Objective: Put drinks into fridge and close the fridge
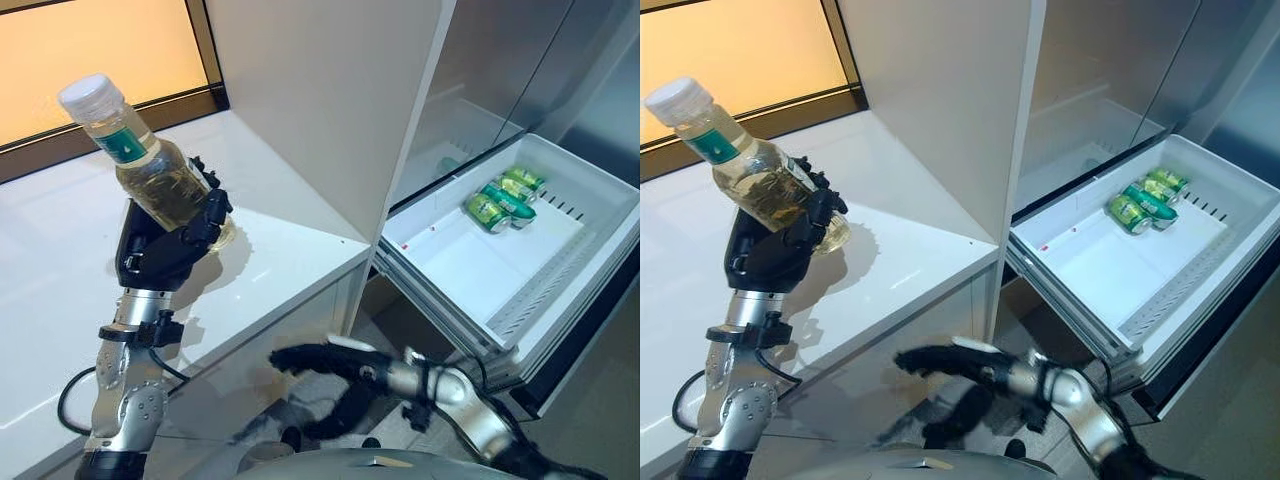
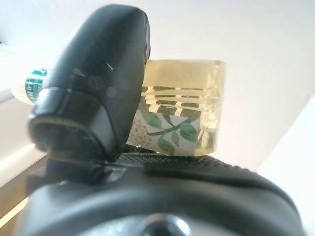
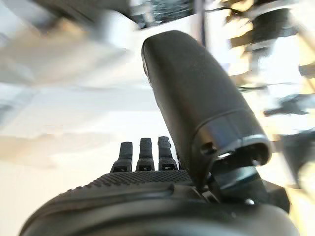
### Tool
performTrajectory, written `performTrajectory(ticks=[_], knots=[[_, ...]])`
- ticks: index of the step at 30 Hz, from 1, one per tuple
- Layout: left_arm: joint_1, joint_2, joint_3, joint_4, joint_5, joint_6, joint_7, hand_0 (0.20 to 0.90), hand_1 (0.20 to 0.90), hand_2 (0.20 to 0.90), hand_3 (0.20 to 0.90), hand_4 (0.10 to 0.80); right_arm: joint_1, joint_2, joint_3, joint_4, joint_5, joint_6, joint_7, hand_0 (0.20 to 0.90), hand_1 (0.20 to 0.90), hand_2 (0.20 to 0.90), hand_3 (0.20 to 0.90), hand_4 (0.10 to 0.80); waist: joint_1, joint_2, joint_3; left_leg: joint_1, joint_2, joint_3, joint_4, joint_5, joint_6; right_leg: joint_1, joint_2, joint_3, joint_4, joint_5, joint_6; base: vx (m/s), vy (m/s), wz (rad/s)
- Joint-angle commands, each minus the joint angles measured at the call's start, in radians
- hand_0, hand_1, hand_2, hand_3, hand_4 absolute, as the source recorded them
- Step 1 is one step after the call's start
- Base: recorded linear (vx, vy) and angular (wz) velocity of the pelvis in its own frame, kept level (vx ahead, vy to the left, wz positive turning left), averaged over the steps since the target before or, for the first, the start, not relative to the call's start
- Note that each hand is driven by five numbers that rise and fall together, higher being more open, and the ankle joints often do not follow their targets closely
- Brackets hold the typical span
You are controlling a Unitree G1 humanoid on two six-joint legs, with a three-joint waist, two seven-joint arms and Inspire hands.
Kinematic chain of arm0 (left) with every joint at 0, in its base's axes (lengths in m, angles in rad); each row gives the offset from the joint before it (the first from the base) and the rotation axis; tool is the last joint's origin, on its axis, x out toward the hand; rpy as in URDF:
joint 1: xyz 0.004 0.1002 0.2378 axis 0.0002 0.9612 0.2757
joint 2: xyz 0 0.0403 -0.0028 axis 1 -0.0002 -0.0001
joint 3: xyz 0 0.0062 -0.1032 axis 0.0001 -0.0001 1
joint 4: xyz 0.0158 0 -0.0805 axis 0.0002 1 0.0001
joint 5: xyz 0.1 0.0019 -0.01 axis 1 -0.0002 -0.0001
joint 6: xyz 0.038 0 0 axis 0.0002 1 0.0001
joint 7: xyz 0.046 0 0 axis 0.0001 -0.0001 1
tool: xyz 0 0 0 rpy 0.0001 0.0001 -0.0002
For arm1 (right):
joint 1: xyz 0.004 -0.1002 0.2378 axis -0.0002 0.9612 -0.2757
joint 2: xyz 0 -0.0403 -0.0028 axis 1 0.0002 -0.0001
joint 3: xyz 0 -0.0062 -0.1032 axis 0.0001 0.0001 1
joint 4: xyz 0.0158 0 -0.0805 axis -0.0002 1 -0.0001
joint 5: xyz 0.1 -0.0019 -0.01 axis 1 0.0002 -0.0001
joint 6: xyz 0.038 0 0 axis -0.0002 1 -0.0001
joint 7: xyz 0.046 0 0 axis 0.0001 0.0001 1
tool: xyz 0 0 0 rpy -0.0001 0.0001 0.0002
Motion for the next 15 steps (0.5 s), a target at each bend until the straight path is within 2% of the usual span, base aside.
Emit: performTrajectory(ticks=[1,5,6,7,8,10,15], knots=[[-0.136,0.031,0.065,-0.091,-0.072,-0.108,-0.094,0.300,0.300,0.300,0.200,0.100,-0.062,0.023,-0.071,-0.251,0.251,-0.036,0.056,0.900,0.900,0.900,0.900,0.800,0.000,-0.001,-0.058,0.008,-0.044,0.025,0.002,-0.092,0.012,0.063,-0.014,-0.012,0.011,-0.069,0.053,0.000,0.000,0.00],[-0.115,0.032,0.096,-0.087,-0.087,-0.082,-0.170,0.300,0.300,0.300,0.200,0.100,-0.048,0.003,-0.134,-0.348,0.340,0.033,0.168,0.900,0.900,0.900,0.900,0.800,-0.007,-0.006,-0.059,0.013,-0.043,0.033,0.002,-0.096,0.014,0.065,-0.013,-0.006,0.011,-0.068,0.054,0.000,0.000,0.00],[-0.117,0.039,0.101,-0.089,-0.091,-0.068,-0.183,0.300,0.300,0.300,0.200,0.100,-0.054,-0.008,-0.158,-0.394,0.386,0.076,0.206,0.900,0.900,0.900,0.900,0.800,-0.010,-0.009,-0.059,0.015,-0.043,0.035,0.002,-0.098,0.014,0.065,-0.013,-0.004,0.011,-0.067,0.055,0.002,-0.001,-0.03],[-0.117,0.039,0.100,-0.089,-0.091,-0.068,-0.183,0.300,0.300,0.300,0.200,0.100,-0.054,-0.008,-0.158,-0.395,0.386,0.077,0.206,0.900,0.900,0.900,0.900,0.800,-0.009,-0.009,-0.059,0.015,-0.043,0.036,0.002,-0.098,0.014,0.065,-0.013,-0.004,0.011,-0.067,0.055,0.006,-0.007,-0.03],[-0.124,0.051,0.109,-0.085,-0.084,-0.059,-0.184,0.300,0.300,0.300,0.200,0.100,-0.068,-0.017,-0.181,-0.455,0.453,0.130,0.255,0.900,0.900,0.900,0.900,0.800,-0.013,-0.014,-0.061,0.016,-0.044,0.038,0.002,-0.100,0.014,0.065,-0.013,0.000,0.011,-0.066,0.058,0.007,-0.009,-0.03],[-0.130,0.065,0.113,-0.084,-0.085,-0.047,-0.188,0.300,0.300,0.300,0.200,0.100,-0.085,-0.039,-0.201,-0.515,0.531,0.161,0.295,0.900,0.900,0.900,0.900,0.800,-0.015,-0.018,-0.063,0.017,-0.044,0.040,0.002,-0.101,0.014,0.064,-0.013,0.003,0.011,-0.065,0.058,0.011,-0.012,-0.07],[-0.144,0.095,0.124,-0.089,-0.047,-0.030,-0.165,0.300,0.300,0.300,0.200,0.100,-0.125,-0.070,-0.271,-0.606,0.667,0.175,0.261,0.900,0.900,0.900,0.900,0.800,-0.021,-0.024,-0.068,0.021,-0.043,0.044,0.002,-0.105,0.014,0.064,-0.013,0.008,0.011,-0.062,0.061,0.009,-0.009,-0.06]])
